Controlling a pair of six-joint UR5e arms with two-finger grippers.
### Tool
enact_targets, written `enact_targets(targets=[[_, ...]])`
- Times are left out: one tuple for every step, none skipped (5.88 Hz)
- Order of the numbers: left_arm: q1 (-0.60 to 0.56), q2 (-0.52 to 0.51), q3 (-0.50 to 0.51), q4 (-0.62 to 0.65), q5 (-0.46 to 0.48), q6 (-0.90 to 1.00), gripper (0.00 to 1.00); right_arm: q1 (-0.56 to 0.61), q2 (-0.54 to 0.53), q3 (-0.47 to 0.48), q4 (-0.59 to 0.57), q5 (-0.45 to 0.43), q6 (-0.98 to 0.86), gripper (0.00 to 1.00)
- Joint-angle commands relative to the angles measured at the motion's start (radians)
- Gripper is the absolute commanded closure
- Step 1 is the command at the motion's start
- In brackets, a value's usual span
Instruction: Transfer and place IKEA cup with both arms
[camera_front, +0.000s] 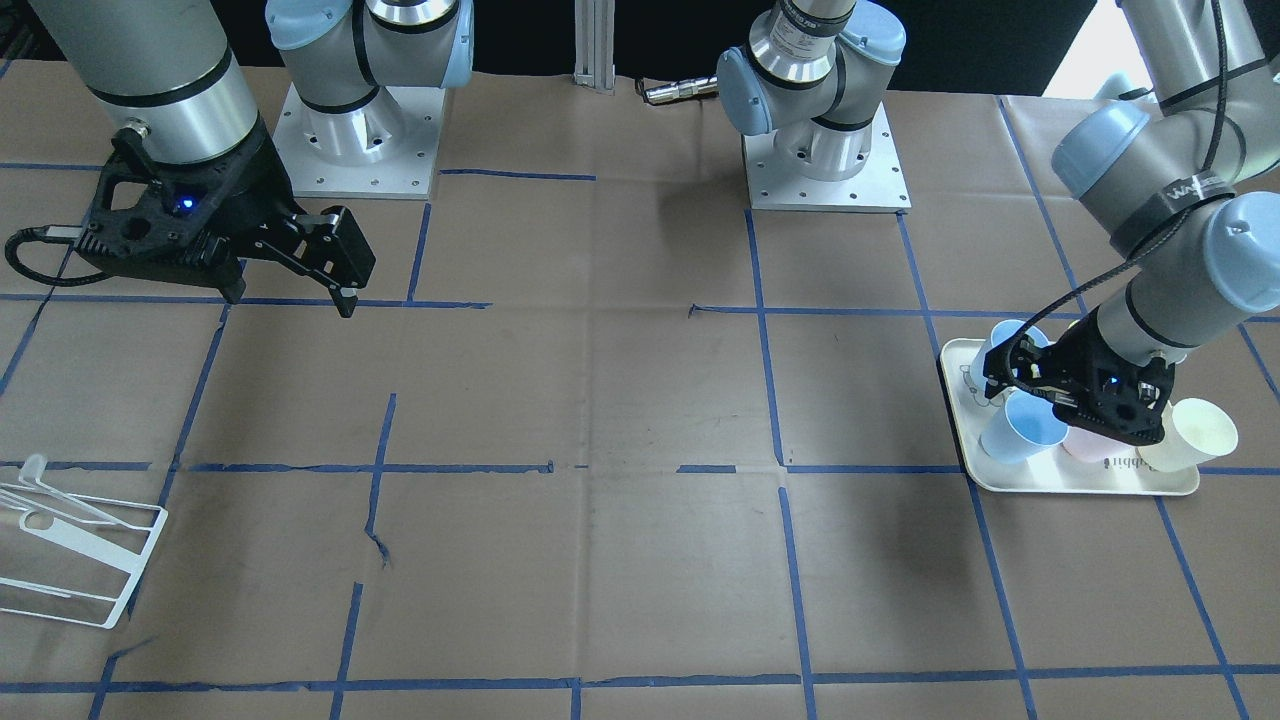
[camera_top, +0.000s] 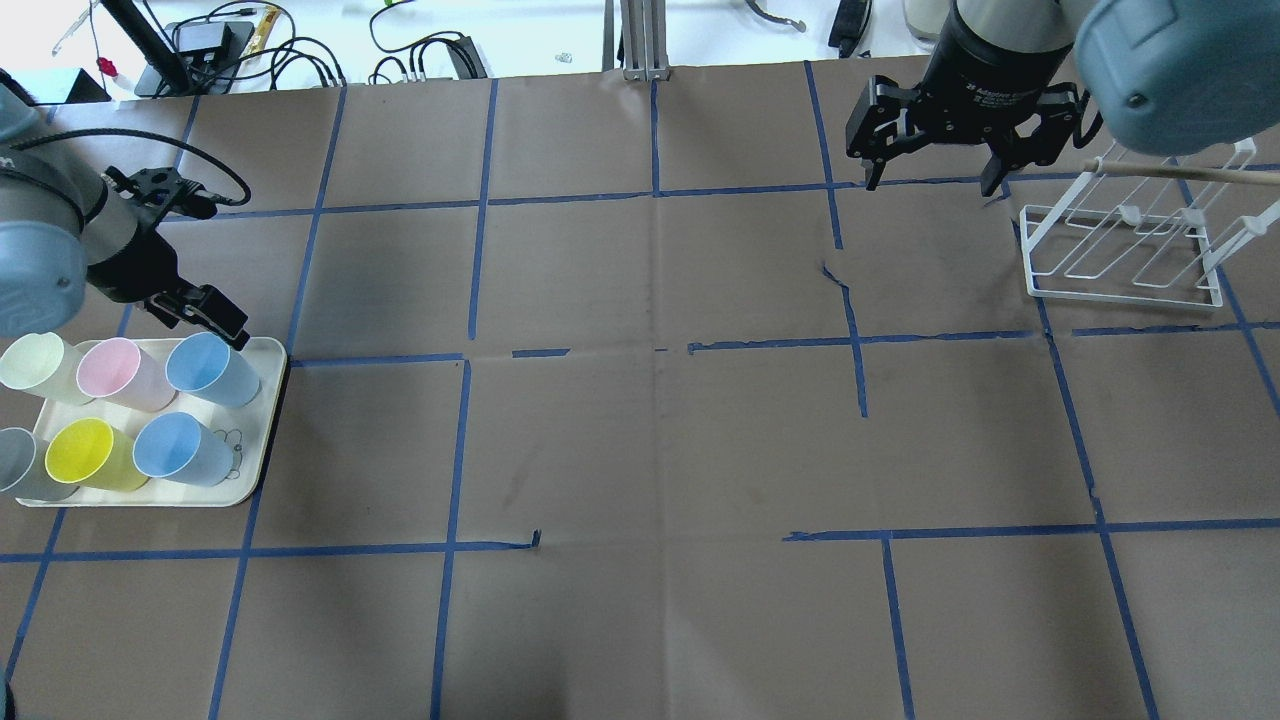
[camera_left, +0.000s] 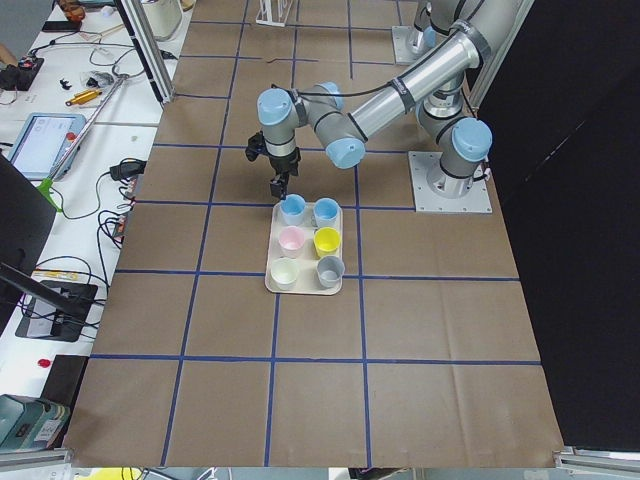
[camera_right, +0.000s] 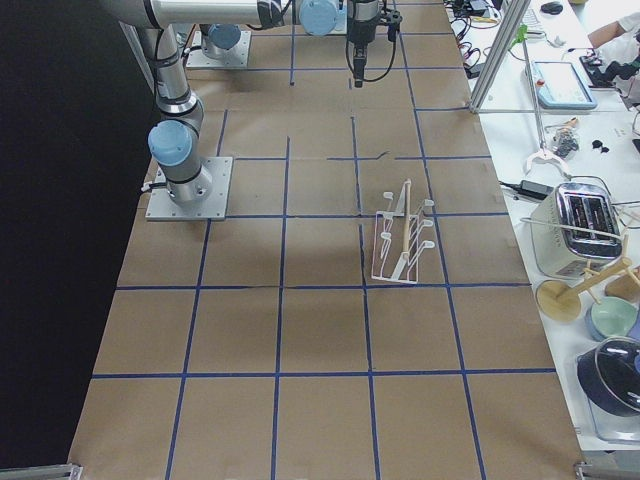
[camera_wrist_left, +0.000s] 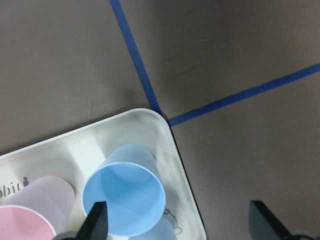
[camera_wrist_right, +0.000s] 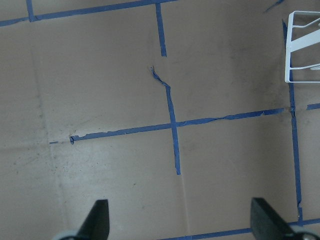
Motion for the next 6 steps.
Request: enact_targets(targets=[[-0.131, 0.063, 0.189, -0.271, -0.003, -0.171, 0.02, 0.0, 0.002, 0.0, -0.002, -0.005, 0.0, 0.0], [-0.26, 0.089, 0.246, -0.308, -0.005, -0.358, 0.02, 0.0, 0.002, 0.0, -0.002, -0.006, 0.0, 0.0], [-0.377, 0.123, 0.244, -0.319, -0.005, -0.514, 0.02, 0.0, 0.002, 0.0, -0.003, -0.005, 0.0, 0.0], [-0.483, 0.158, 0.239, -0.318, -0.009, -0.637, 0.02, 0.0, 0.0, 0.002, -0.003, -0.003, 0.0, 0.0], [-0.528, 0.143, 0.239, -0.228, -0.011, -0.692, 0.02, 0.0, 0.002, 0.002, -0.003, -0.008, 0.0, 0.0], [-0.525, 0.149, 0.227, -0.224, -0.002, -0.701, 0.02, 0.0, 0.002, 0.003, -0.003, -0.003, 0.0, 0.0]])
